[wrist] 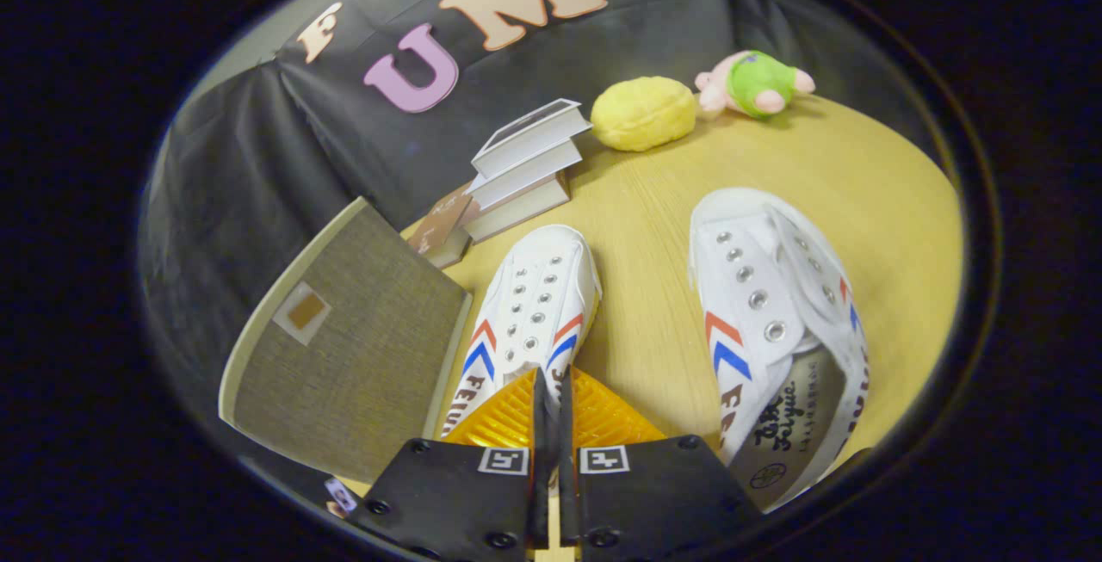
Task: Open the storage box then place both shoes into the box .Put the left shoe in first, then the right shoe, with the right side of both shoes facing outward in a uniform manner.
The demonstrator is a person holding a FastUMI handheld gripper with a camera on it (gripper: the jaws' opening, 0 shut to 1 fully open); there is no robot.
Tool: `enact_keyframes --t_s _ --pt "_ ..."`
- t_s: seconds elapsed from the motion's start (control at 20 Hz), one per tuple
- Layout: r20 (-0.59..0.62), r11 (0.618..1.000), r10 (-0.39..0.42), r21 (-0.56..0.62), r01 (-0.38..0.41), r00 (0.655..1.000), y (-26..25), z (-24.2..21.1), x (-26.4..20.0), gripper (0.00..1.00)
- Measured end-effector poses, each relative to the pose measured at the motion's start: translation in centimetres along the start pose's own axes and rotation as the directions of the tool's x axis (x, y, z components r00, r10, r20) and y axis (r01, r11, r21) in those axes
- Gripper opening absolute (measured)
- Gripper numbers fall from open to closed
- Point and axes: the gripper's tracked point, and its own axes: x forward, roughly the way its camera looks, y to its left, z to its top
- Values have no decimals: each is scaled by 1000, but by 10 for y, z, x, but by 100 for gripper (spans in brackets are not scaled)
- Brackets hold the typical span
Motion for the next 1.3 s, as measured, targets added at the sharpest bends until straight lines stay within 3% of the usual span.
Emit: enact_keyframes --t_s 0.3,0.6,0.9,1.05,1.3 --pt "3 985 85 149 -84 996 7 11 -11 5" --pt "44 929 203 309 -206 978 26 26 -35 5" --pt "115 932 241 249 -262 964 52 56 -78 5" --pt "128 912 299 254 -323 946 82 66 -100 5" --pt "144 917 334 181 -357 931 147 81 -125 5"
